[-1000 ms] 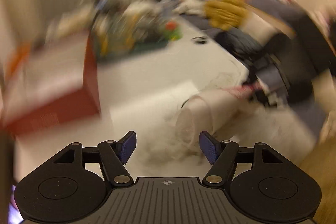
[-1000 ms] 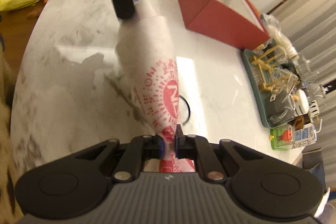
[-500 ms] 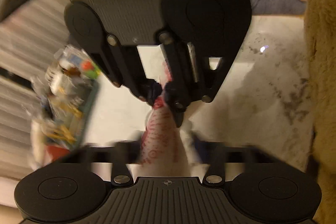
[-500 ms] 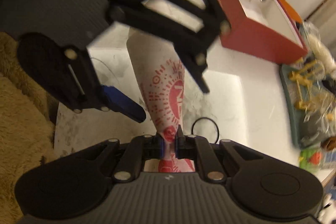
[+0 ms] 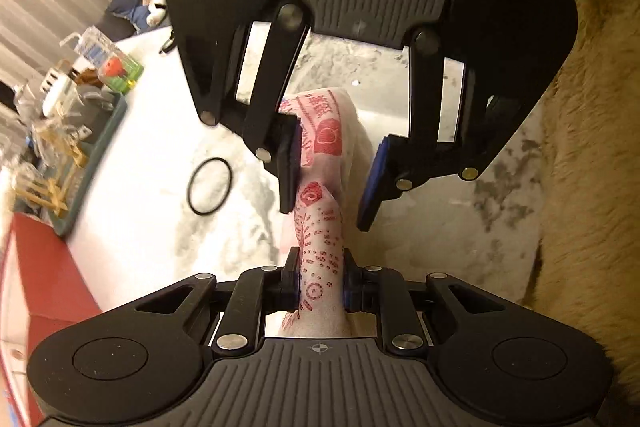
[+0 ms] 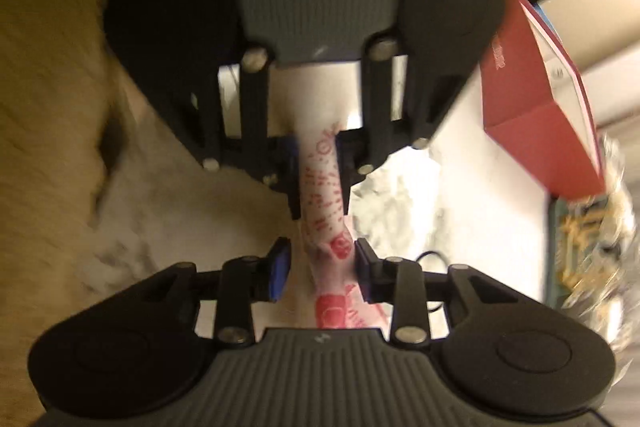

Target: Fold shopping bag

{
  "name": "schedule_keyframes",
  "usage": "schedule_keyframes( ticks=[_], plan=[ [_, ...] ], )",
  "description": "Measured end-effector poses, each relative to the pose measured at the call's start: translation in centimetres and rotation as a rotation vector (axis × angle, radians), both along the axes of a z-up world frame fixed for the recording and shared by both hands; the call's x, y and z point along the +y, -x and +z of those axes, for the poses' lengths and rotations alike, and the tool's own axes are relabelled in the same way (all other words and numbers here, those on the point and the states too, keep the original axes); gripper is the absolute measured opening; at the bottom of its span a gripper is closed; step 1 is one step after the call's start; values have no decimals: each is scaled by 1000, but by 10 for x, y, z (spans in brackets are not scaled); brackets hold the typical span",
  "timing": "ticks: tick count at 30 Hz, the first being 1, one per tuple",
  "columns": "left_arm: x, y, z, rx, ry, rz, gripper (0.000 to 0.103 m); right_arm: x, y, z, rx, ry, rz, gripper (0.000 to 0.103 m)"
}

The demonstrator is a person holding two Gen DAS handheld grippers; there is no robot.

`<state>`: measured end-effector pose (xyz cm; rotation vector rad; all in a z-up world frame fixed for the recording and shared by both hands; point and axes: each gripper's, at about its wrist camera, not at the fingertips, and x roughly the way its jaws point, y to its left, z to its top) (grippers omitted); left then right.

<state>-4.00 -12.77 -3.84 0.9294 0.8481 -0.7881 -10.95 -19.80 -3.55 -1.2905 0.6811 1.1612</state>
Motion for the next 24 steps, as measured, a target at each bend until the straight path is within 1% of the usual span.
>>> schedule_keyframes(
  ticks=[1, 2, 3, 4, 5, 8, 11, 13, 14, 15, 17, 19, 22, 23, 24],
  plan=[
    [3, -1, -1, 20, 17, 9, 18, -1, 1, -1, 1, 7, 13, 32],
    [6, -3, -3, 56, 36, 17, 18, -2, 3, -2, -2, 19, 32, 30],
    [9, -5, -5, 83, 53, 21, 18, -4, 4, -4, -4, 30, 50, 23],
    [13, -6, -6, 111, 74, 24, 18, -2, 3, -3, 33, 47, 48, 13],
    [18, -8, -8, 139, 95, 27, 18, 0, -2, -1, 83, 59, 30, 10],
    [32, -16, -15, 240, 162, 73, 18, 4, -19, 4, 240, 84, -26, 9],
    [48, -20, -21, 282, 223, 82, 20, 5, -41, 1, 395, 91, -68, 9],
    [54, -19, -16, 300, 234, 109, 21, 6, -58, -1, 498, 96, -96, 9],
    [57, -15, -14, 289, 226, 113, 22, 7, -64, -3, 528, 102, -107, 9],
    [55, -6, -5, 270, 214, 102, 22, 10, -68, -5, 542, 114, -114, 9],
    [53, 16, 10, 208, 187, 72, 23, 16, -69, -5, 551, 147, -113, 9],
    [58, 32, 18, 151, 175, 60, 23, 20, -74, -6, 585, 169, -146, 9],
    [65, 40, 23, 117, 213, 52, 22, 20, -85, -7, 654, 174, -183, 8],
    [65, 40, 23, 118, 234, 51, 22, 19, -88, -7, 671, 172, -176, 6],
    [63, 41, 29, 102, 260, 38, 22, 18, -90, -7, 685, 172, -173, 6]
  ],
)
